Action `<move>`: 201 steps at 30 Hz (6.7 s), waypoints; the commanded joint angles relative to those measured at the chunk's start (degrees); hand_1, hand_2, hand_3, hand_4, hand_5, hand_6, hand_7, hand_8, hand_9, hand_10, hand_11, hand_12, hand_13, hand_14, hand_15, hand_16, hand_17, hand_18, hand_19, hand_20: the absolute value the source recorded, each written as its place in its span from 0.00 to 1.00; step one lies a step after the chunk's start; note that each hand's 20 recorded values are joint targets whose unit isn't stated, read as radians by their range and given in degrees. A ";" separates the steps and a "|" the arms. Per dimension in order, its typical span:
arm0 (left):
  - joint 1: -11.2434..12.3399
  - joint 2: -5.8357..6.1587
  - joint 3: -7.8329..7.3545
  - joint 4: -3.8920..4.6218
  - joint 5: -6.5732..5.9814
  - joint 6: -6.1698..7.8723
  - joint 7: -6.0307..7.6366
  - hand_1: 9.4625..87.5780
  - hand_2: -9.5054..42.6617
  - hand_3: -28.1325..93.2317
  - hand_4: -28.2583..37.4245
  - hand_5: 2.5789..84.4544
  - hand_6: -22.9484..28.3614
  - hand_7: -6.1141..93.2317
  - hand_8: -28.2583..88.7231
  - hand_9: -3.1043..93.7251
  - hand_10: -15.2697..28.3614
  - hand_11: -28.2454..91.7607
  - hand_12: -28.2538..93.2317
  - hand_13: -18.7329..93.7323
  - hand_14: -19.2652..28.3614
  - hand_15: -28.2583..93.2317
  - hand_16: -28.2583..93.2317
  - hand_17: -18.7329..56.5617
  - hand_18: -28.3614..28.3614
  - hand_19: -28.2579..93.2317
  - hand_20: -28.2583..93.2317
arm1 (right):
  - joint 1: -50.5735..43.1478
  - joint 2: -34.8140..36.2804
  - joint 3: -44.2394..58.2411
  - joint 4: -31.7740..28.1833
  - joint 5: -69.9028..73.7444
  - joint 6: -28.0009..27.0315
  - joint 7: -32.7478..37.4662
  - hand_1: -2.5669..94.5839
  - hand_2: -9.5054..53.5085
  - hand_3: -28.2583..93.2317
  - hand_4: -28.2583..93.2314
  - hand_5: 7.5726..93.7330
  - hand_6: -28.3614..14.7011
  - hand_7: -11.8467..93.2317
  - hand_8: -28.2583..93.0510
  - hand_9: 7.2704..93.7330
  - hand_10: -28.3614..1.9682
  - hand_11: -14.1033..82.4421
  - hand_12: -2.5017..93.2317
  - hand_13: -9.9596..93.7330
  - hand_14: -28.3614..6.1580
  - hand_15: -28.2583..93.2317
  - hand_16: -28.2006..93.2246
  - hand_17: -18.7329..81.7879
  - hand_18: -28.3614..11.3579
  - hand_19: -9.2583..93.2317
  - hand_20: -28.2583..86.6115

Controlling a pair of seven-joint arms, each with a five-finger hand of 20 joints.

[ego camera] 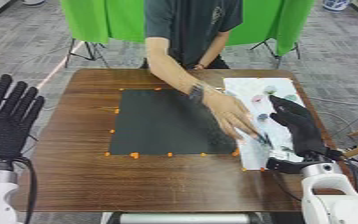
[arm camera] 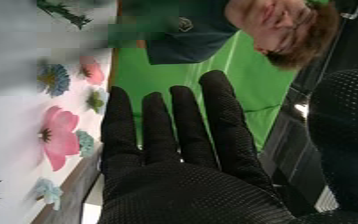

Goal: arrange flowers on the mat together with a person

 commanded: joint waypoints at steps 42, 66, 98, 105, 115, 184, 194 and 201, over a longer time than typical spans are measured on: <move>2.55 -0.30 2.77 0.23 -3.31 3.38 4.31 0.19 0.44 0.83 0.00 0.48 0.58 0.13 0.16 0.41 0.66 0.36 0.25 0.41 0.64 0.36 0.17 0.24 0.67 0.39 0.31 | -2.12 0.06 5.68 -0.77 -4.10 -1.50 -1.07 0.24 0.18 0.90 0.02 0.39 0.52 0.25 0.13 0.33 0.47 0.23 0.12 0.39 0.57 0.40 0.28 0.36 0.54 0.38 0.25; 1.75 -0.09 4.31 0.58 -3.41 4.03 2.63 0.20 0.43 0.83 0.00 0.48 0.58 0.13 0.16 0.41 0.66 0.36 0.26 0.41 0.69 0.39 0.18 0.23 0.68 0.41 0.31 | -0.10 8.13 7.56 -2.37 -60.87 -15.22 29.42 0.35 0.00 0.86 0.01 0.63 0.60 0.36 0.12 0.52 0.42 0.75 0.50 0.52 0.31 0.83 0.61 0.39 0.19 0.76 0.47; 2.28 0.14 4.07 0.91 -0.61 4.99 -1.53 0.20 0.47 0.82 0.00 0.49 0.59 0.13 0.16 0.41 0.66 0.36 0.27 0.41 0.67 0.38 0.18 0.23 0.68 0.41 0.31 | -1.17 5.54 2.80 5.25 -48.40 -9.28 39.19 0.58 0.00 0.81 0.00 0.70 0.65 0.55 0.31 0.68 0.57 0.70 0.68 0.64 0.36 0.86 0.67 0.46 0.16 0.82 0.55; 2.19 0.37 4.48 1.12 -1.24 5.05 -2.16 0.20 0.47 0.82 0.00 0.48 0.59 0.13 0.16 0.40 0.66 0.36 0.27 0.41 0.67 0.38 0.18 0.23 0.68 0.41 0.31 | 0.63 6.86 1.23 2.83 -42.68 -1.39 43.41 0.58 0.00 0.83 0.00 0.70 0.65 0.57 0.33 0.70 0.57 0.69 0.69 0.67 0.36 0.86 0.67 0.48 0.14 0.84 0.56; 1.56 0.96 5.07 1.26 -1.54 4.95 -2.61 0.20 0.47 0.82 0.00 0.48 0.59 0.13 0.16 0.39 0.65 0.36 0.27 0.40 0.66 0.38 0.18 0.23 0.68 0.42 0.31 | 5.30 8.56 -1.46 -3.67 -31.40 3.40 46.36 0.55 0.00 0.86 0.06 0.70 0.61 0.59 0.36 0.72 0.54 0.71 0.68 0.68 0.33 0.87 0.66 0.49 0.09 0.87 0.56; -3.14 2.79 10.89 2.86 -5.44 6.53 -3.23 0.23 0.42 0.83 0.00 0.50 0.60 0.15 0.16 0.41 0.66 0.38 0.28 0.42 0.66 0.39 0.18 0.23 0.68 0.42 0.31 | 39.70 -6.90 -51.39 13.67 -32.94 8.33 55.81 0.48 0.00 0.86 0.06 0.64 0.41 0.30 0.14 0.69 0.36 0.75 0.56 0.68 0.21 0.89 0.62 0.50 0.00 0.98 0.44; -2.87 2.32 10.51 2.87 -5.77 6.78 -3.12 0.23 0.43 0.83 0.00 0.50 0.60 0.15 0.16 0.41 0.66 0.38 0.28 0.42 0.66 0.39 0.18 0.23 0.68 0.42 0.31 | 37.16 -5.49 -49.30 8.70 -28.40 2.42 54.52 0.43 0.02 0.87 0.08 0.67 0.37 0.20 0.14 0.74 0.32 0.74 0.46 0.71 0.20 0.88 0.62 0.52 0.00 0.98 0.45; -2.91 2.16 10.50 2.83 -5.83 6.88 -3.22 0.23 0.43 0.83 0.00 0.50 0.60 0.15 0.16 0.41 0.66 0.38 0.28 0.42 0.66 0.39 0.18 0.23 0.68 0.42 0.31 | 36.20 -4.87 -48.53 8.10 -27.44 0.21 54.40 0.38 0.16 0.86 0.08 0.56 0.37 0.18 0.14 0.77 0.34 0.72 0.45 0.72 0.20 0.87 0.63 0.52 0.00 0.98 0.45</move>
